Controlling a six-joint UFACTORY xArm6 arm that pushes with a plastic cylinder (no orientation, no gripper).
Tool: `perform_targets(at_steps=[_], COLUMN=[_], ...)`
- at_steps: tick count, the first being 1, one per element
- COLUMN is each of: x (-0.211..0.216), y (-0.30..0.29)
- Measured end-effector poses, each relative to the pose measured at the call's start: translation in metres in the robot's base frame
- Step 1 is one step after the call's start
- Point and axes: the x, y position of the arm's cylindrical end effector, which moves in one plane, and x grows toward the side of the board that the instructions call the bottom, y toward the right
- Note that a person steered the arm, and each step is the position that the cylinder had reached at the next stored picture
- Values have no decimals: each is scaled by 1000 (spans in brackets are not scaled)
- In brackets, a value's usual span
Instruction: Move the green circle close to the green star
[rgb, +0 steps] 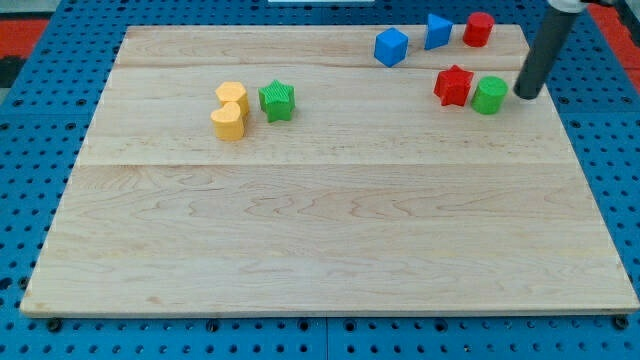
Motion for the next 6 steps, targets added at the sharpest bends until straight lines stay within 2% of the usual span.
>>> perform_targets(at_steps=[1, 2, 3, 4, 6], x=[38, 45, 38, 2, 13], y=[-74, -117, -52, -83, -230])
